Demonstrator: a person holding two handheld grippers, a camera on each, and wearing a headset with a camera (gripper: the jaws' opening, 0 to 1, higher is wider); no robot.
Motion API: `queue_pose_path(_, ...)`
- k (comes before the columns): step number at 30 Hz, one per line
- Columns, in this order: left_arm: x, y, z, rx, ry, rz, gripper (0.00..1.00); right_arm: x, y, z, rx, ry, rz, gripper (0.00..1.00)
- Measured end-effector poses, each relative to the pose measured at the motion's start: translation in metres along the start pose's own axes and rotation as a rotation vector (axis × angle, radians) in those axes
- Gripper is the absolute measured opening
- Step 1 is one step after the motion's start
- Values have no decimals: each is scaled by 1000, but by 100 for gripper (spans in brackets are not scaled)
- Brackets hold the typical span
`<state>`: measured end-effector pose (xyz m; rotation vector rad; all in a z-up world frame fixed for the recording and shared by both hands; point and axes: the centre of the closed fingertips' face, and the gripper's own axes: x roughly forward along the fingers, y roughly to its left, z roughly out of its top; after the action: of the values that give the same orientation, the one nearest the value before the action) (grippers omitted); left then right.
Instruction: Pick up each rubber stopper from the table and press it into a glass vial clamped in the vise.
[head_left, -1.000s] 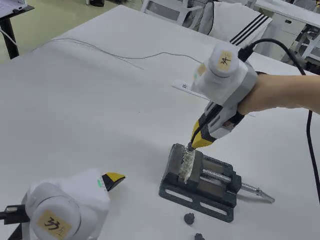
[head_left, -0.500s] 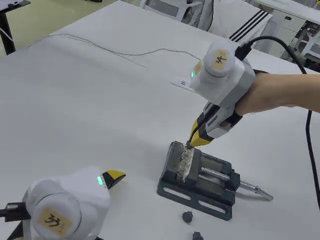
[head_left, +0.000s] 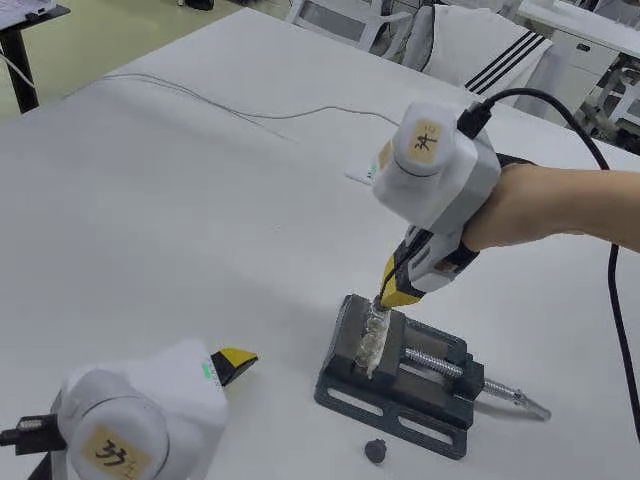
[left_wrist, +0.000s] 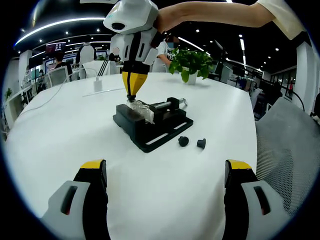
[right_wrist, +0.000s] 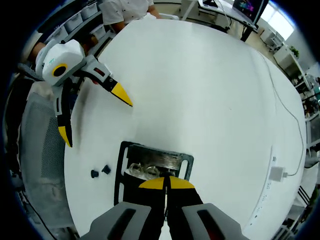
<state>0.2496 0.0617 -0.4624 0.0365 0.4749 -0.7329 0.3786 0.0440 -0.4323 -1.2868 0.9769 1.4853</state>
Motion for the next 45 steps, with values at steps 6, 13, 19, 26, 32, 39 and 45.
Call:
queue_pose_path(6, -1, 1, -2, -5, 6, 4, 98, 0, 1, -3, 60, 22, 17, 0)
queue_pose_path(13, -1, 2, -4, -9, 11, 1, 98, 0, 4, -3, 106, -18, 17, 0)
queue_pose_path(19, 3, 1, -1, 0, 12, -2, 98, 1, 1, -1, 93, -2, 15, 0)
queue_pose_path(26, 5, -1, 8, 12, 7, -6, 98, 1, 2, -1, 89, 0, 5, 0)
queue_pose_path(32, 5, -4, 16, 37, 17, -14, 98, 0, 3, 0, 52, 5, -17, 0)
queue_pose_path(39, 2, -8, 28, 60, 10, -9, 98, -2, 3, 0, 74, -57, -34, 0)
queue_pose_path(45, -5, -7, 34, 78, 5, 4, 98, -2, 2, 1, 81, -114, -57, 0)
